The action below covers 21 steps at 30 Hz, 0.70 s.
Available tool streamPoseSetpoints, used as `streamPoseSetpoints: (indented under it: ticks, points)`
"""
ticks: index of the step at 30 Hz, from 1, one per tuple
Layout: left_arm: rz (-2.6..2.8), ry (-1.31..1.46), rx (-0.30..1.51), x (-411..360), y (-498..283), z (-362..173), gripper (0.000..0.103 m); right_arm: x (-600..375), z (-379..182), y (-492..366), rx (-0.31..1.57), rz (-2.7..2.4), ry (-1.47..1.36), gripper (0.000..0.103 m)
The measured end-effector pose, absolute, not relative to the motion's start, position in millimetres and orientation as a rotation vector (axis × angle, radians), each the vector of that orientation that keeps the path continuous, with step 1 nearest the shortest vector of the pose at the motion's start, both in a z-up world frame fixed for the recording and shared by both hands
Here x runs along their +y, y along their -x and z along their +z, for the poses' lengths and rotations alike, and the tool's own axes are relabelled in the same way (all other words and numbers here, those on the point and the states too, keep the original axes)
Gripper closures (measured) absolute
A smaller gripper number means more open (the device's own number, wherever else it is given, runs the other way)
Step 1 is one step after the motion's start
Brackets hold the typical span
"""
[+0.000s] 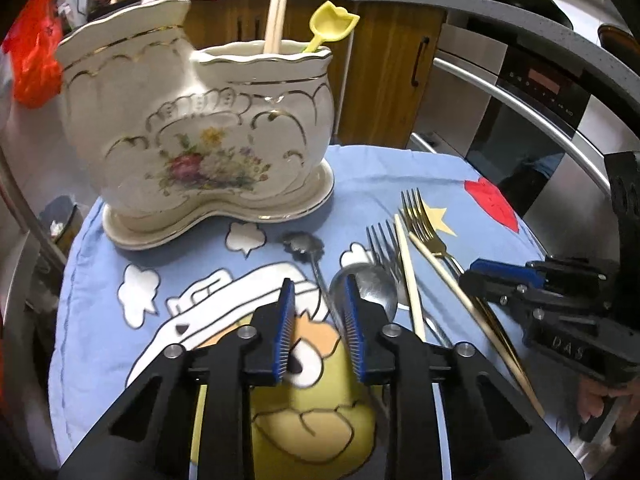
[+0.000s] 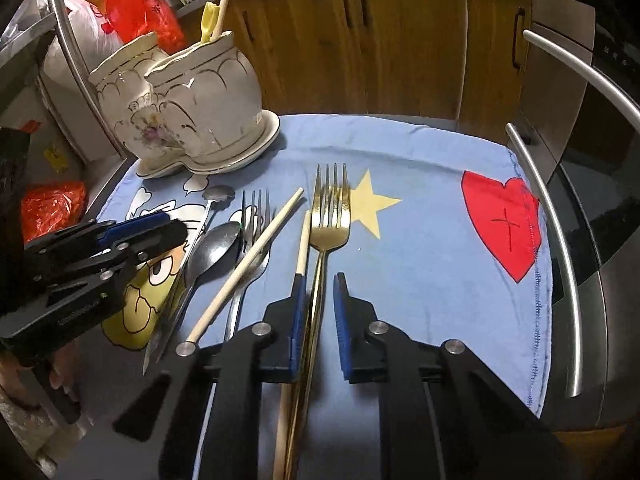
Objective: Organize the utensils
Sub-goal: 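Grasp a metal spoon handle with the left tool while the right tool grasps a gold fork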
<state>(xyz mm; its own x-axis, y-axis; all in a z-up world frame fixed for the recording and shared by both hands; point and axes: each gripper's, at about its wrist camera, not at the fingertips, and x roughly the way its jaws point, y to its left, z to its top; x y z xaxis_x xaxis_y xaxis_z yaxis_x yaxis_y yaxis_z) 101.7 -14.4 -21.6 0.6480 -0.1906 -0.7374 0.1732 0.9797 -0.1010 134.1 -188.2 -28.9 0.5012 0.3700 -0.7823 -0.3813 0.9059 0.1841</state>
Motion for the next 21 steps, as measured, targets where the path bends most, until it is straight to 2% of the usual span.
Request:
streamPoseSetpoints:
  ticks: [7,16,18,21]
  points:
    - [-0.172,0.038,0.858,-16,-120,-27,0.088,-183,-33,-139,0.954,0.446,0.023,0.089]
    - [-0.160,-0.002,0.903,-28,-134,-33,0.093,-175,-33,-142,0.939,0.433,0.075,0.089]
    - [-0.155,-0.007,0.904,-29,-135,-34,0.096,-173,-33,-141,0.939,0.427,0.085,0.096]
    - [-0.164,0.025,0.904,-23,-134,-34,0.098,-174,-33,-142,0.938,0.428,0.072,0.096]
